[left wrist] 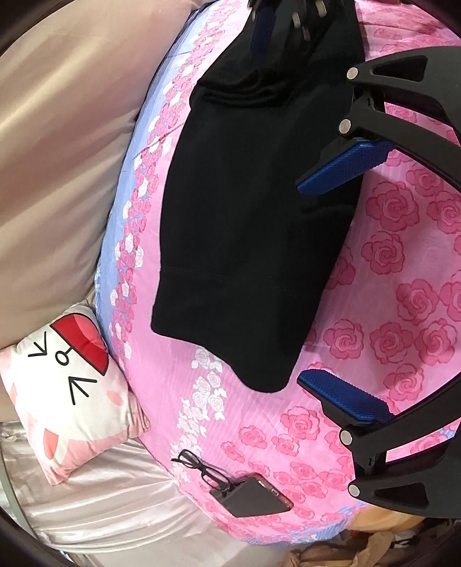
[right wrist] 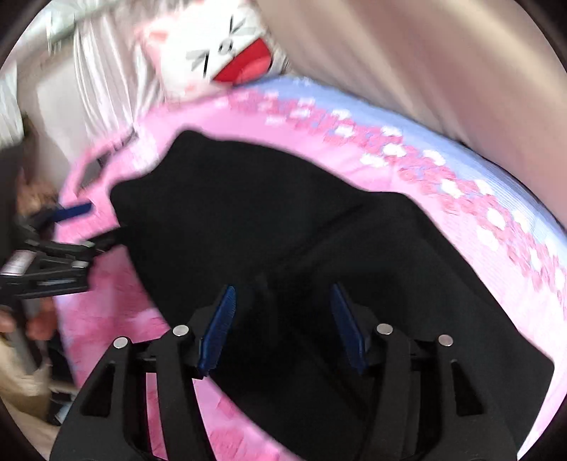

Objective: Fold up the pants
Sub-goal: 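Lift the leg end with the right gripper and fold it toward the waistband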

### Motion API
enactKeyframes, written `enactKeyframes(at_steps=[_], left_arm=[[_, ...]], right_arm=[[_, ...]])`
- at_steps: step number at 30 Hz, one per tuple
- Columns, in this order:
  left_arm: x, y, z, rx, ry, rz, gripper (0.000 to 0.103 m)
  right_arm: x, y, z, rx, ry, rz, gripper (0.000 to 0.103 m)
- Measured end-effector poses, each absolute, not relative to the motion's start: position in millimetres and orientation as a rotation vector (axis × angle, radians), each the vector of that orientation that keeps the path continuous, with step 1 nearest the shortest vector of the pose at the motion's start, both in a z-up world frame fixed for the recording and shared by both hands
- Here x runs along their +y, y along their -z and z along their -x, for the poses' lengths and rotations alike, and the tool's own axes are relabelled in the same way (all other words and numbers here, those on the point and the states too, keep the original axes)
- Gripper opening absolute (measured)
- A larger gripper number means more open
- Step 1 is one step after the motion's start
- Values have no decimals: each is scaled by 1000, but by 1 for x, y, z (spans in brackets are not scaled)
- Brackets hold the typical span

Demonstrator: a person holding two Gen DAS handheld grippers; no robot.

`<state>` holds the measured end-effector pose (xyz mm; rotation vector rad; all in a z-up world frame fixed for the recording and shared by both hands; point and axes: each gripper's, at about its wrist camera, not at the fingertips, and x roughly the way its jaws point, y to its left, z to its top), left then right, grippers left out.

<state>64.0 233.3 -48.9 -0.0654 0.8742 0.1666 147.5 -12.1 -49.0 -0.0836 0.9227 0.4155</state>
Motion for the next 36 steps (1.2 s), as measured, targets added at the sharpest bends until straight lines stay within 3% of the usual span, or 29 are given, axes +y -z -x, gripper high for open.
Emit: enactKeyframes(at_steps=[1,4,13,19,24,27,29,30,33,36], left_arm=[[233,48,-64,872,-169,63,98],[230,49,-68,877,-172,70,98],[223,46,-65,887,-191,63,98],[235,49,-65,900,-223,68,98],[237,46,-65,889,-222,82,98],[239,48,-63,891,-232,72,98],[242,51,-65,899,-237,78,98],[243,53,-66,903,-240,86,98],[248,56,-66,912,-249,111,98],[255,56,-62,910,-263,112,98]], right_arm=[[-24,43,-145,915,-381,68,41],[-57,41,-157,927,-202,83,37],[-12,82,-207,994,-234,161,37],[5,83,-202,976,-210,249,32],[-8,68,-185,949,-262,148,32],[-1,63,-165,939,-302,169,46],[10,63,-159,931,-319,217,62],[18,66,-158,928,-328,262,62],[31,77,-165,915,-297,340,57],[31,88,-175,944,-315,307,44]])
